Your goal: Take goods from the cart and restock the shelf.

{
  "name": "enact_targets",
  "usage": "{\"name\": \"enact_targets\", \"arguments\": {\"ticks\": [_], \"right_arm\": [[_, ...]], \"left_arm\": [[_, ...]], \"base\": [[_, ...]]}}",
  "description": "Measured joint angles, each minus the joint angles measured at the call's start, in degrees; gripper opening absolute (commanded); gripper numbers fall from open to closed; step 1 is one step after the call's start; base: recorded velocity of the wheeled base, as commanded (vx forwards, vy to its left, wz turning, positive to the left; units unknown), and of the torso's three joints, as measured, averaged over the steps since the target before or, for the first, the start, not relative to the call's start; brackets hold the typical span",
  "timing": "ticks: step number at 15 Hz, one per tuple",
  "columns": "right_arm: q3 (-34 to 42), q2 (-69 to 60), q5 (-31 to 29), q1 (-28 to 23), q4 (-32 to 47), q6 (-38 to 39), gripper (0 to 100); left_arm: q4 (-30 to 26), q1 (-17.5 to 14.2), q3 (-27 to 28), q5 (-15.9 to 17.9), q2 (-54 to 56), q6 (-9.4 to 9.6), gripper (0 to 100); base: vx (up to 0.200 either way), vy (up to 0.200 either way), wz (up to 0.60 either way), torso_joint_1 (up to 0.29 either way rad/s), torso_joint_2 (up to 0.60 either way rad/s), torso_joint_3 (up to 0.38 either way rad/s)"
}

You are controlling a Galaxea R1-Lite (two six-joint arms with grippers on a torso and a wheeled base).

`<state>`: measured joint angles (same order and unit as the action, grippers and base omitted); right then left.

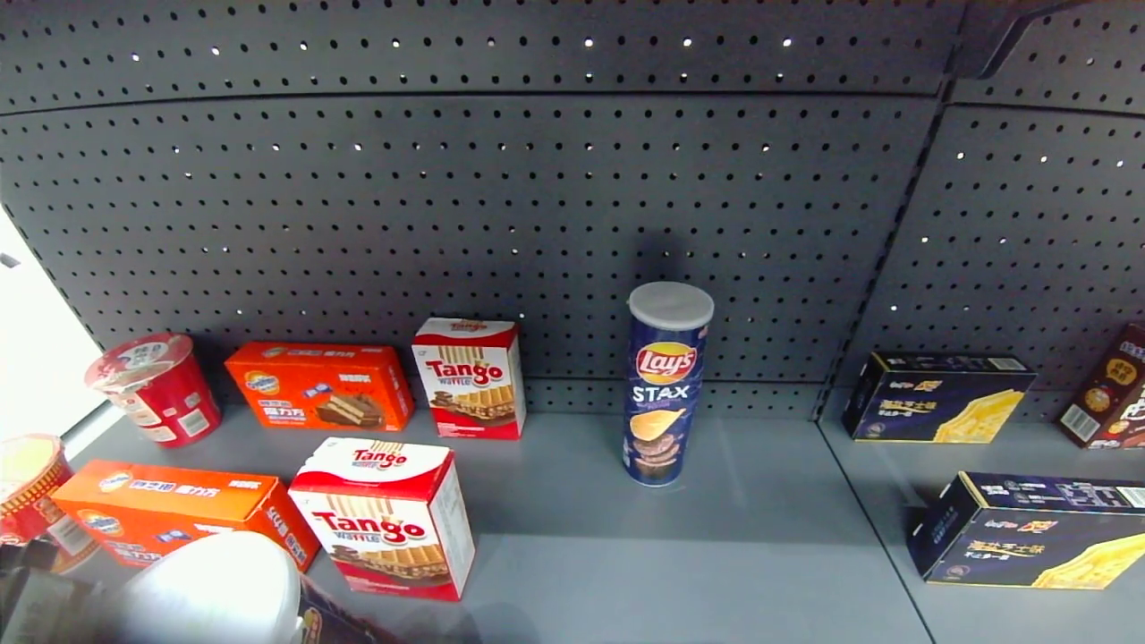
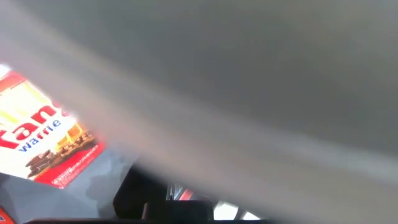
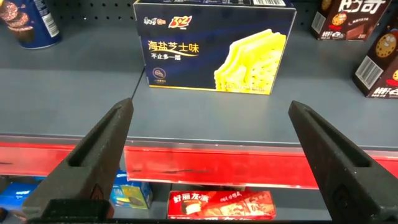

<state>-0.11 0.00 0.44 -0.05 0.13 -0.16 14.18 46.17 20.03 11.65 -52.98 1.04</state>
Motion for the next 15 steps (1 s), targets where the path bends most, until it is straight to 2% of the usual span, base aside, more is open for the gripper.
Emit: {"name": "enact_targets", "arguments": {"ticks": [1, 3, 15], "right_arm": [[0.0, 0.0, 0.02, 0.02, 0.02, 0.0, 100], [0.0, 0.0, 0.0, 0.02, 0.02, 0.0, 100], [-0.02, 0.0, 0.07, 0.05, 0.02, 0.0, 100]], "left_arm": [[0.18, -0.02, 0.04, 0.0, 0.0, -0.02, 0], [0.43, -0.02, 0.12, -0.02, 0.0, 0.05, 0], [0.51, -0.57, -1.05, -0.05, 0.06, 0.55, 0]], "base": [[0.0, 0.0, 0.0, 0.0, 0.0, 0.0], [-0.2, 0.0, 0.0, 0.005, 0.0, 0.007], [-0.017, 0.0, 0.0, 0.0, 0.0, 0.001]]}}
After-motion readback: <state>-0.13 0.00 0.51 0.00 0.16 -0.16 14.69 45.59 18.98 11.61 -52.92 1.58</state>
